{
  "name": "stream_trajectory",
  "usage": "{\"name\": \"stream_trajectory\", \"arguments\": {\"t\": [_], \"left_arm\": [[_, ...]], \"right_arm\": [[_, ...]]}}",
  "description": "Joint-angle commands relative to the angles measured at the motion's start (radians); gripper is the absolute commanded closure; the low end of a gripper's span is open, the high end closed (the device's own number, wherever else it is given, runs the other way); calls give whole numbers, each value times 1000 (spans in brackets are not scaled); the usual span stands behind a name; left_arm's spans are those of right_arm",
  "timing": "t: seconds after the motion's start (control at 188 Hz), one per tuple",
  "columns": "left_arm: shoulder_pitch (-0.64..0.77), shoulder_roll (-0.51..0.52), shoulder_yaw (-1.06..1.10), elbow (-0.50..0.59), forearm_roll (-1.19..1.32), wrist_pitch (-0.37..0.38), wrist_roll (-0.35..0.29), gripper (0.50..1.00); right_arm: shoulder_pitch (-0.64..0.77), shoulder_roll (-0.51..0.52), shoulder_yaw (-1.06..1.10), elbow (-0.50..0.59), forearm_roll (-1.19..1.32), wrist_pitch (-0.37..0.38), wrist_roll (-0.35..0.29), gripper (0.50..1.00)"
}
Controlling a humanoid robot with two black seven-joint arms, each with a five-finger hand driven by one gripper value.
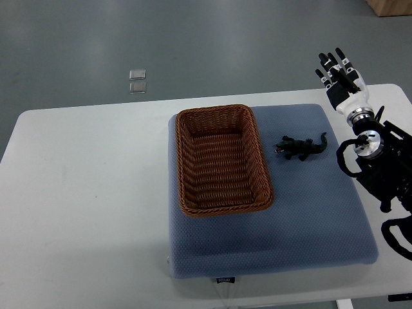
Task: Place crocodile in brown basket with right hand
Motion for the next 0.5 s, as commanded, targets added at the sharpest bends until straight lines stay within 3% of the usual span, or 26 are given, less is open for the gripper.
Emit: {"name": "stream_trajectory", "arguments": {"t": [0.0, 0.495], "left_arm": [[1, 0, 1, 0, 1, -4, 0, 500], [-1, 0, 9, 9, 0, 3, 1, 500]], "right_arm": [[-1, 0, 2, 0, 0, -1, 0, 570], [-1, -14, 2, 0, 0, -4, 0, 570]]}}
